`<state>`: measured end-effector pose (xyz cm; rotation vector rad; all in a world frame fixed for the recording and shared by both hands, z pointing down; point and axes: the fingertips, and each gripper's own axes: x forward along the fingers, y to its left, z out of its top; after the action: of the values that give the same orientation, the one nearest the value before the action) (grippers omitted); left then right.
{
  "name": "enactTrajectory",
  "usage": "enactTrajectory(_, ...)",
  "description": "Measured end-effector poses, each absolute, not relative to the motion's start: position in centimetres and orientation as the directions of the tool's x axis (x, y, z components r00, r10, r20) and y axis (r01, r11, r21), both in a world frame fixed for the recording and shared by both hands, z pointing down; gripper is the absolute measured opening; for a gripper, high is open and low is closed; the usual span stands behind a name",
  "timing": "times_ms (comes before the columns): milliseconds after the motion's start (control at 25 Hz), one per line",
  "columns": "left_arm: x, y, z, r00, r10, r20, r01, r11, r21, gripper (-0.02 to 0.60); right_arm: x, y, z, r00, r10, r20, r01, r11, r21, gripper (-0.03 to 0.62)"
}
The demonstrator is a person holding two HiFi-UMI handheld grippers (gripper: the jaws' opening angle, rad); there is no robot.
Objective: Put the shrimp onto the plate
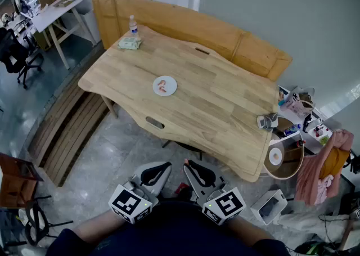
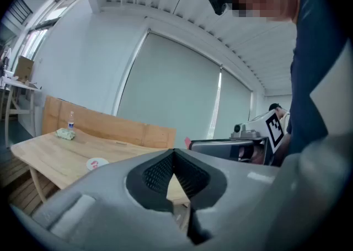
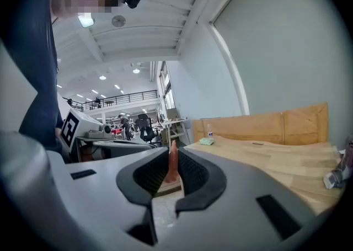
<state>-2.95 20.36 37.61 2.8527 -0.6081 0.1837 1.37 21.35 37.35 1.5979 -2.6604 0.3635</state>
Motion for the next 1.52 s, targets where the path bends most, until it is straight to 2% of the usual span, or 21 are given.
enactTrajectory(600, -2.8, 20.5, 37.5, 0.904, -0.390, 0.176, -0.419, -0.889, 0.183, 0.005, 1.1, 21.4, 37.6, -0.504, -0.854, 0.131, -0.855, 0.471, -0.218, 0.060)
enactTrajectory(1520, 1.6, 19.2, 38.7, 0.856, -0.482, 0.188, -0.510, -0.846, 0.156, 0.005, 5.8, 19.7, 39.6, -0.584, -0.802, 0.125, -0.801, 0.544, -0.251, 0.060)
